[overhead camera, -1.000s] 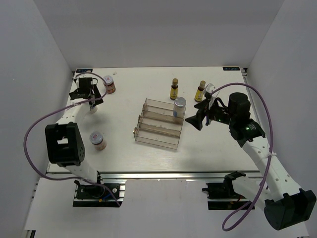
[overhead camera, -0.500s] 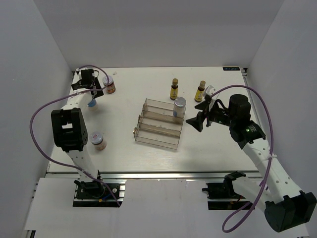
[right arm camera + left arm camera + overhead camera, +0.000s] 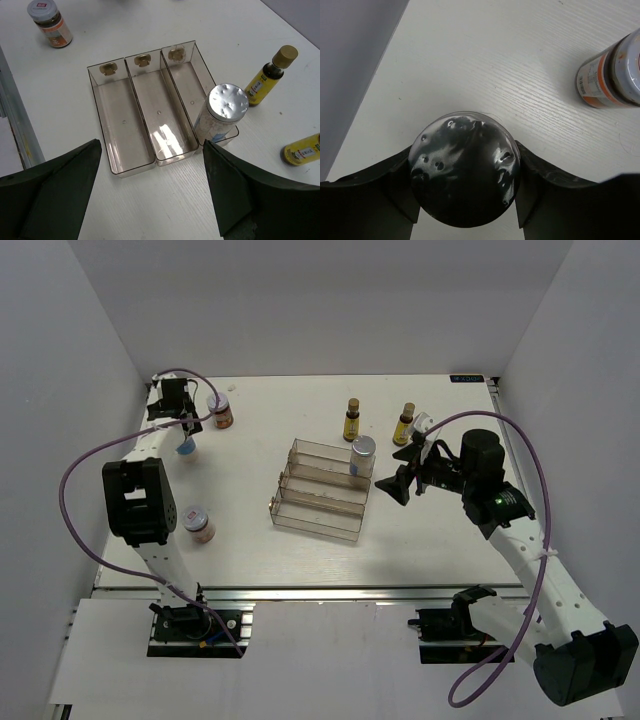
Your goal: Organize the condiment bottles
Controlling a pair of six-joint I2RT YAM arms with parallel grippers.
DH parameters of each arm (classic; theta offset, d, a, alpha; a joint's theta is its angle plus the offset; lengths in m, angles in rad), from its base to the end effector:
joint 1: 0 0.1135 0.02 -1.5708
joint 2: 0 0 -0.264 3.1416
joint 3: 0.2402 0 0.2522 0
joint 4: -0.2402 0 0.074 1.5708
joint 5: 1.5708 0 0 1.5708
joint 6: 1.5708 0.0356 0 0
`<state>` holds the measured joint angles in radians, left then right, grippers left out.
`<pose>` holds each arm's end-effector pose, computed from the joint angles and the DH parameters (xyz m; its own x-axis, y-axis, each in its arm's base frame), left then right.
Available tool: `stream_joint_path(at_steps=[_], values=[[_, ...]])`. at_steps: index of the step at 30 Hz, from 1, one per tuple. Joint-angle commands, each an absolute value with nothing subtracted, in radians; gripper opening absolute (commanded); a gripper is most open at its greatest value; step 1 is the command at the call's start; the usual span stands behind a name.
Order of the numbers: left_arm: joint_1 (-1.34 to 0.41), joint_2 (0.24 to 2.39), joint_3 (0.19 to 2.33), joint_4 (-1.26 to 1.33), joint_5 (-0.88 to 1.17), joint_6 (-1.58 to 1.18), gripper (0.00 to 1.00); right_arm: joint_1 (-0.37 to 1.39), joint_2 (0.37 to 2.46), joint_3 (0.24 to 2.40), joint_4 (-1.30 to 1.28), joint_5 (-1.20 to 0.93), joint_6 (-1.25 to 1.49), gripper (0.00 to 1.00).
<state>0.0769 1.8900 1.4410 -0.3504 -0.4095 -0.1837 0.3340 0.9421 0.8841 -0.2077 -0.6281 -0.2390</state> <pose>0.4216 0.0467 0.2354 -0.6394 -0.2173 -0.7376 -0.4719 0.8682 0.1533 0.1934 0.0892 0.3457 -0.0514 -0.2206 -0.9740 -0.8369 0.5417 -0.0785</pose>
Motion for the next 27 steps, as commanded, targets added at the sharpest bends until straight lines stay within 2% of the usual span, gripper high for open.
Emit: stream_joint_path(at_steps=[1, 2, 3, 8, 12, 14, 18, 27], values=[[0.084, 1.847, 1.437, -0.325, -0.394, -0.184, 0.51, 0.331, 0.946, 0.882, -0.181, -0.621, -0.250, 0.87], [0.084, 1.839, 1.424, -0.321, -0.388, -0.181, 0.40, 0.331, 0.948, 0.881, -0.181, -0.621, -0.252, 0.87], [0.084, 1.820, 1.416, -0.315, -0.381, -0.183, 0.34, 0.331, 0.950, 0.882, -0.181, -0.621, -0.252, 0.87], [0.083, 1.680, 1.347, -0.299, -0.301, -0.213, 0.13, 0.331, 0.956, 0.881, -0.183, -0.630, -0.250, 0.87], [0.074, 1.536, 1.264, -0.276, -0.165, -0.262, 0.08, 0.331, 0.962, 0.881, -0.186, -0.641, -0.250, 0.87], [0.045, 1.459, 1.241, -0.279, -0.158, -0.268, 0.08, 0.331, 0.965, 0.881, -0.186, -0.644, -0.249, 0.87], [-0.102, 1.375, 1.239, -0.317, -0.156, -0.258, 0.06, 0.331, 0.973, 0.881, -0.187, -0.649, -0.247, 0.87], [-0.368, 1.419, 1.302, -0.328, 0.086, -0.235, 0.03, 0.330, 0.971, 0.879, -0.183, -0.623, -0.244, 0.84]])
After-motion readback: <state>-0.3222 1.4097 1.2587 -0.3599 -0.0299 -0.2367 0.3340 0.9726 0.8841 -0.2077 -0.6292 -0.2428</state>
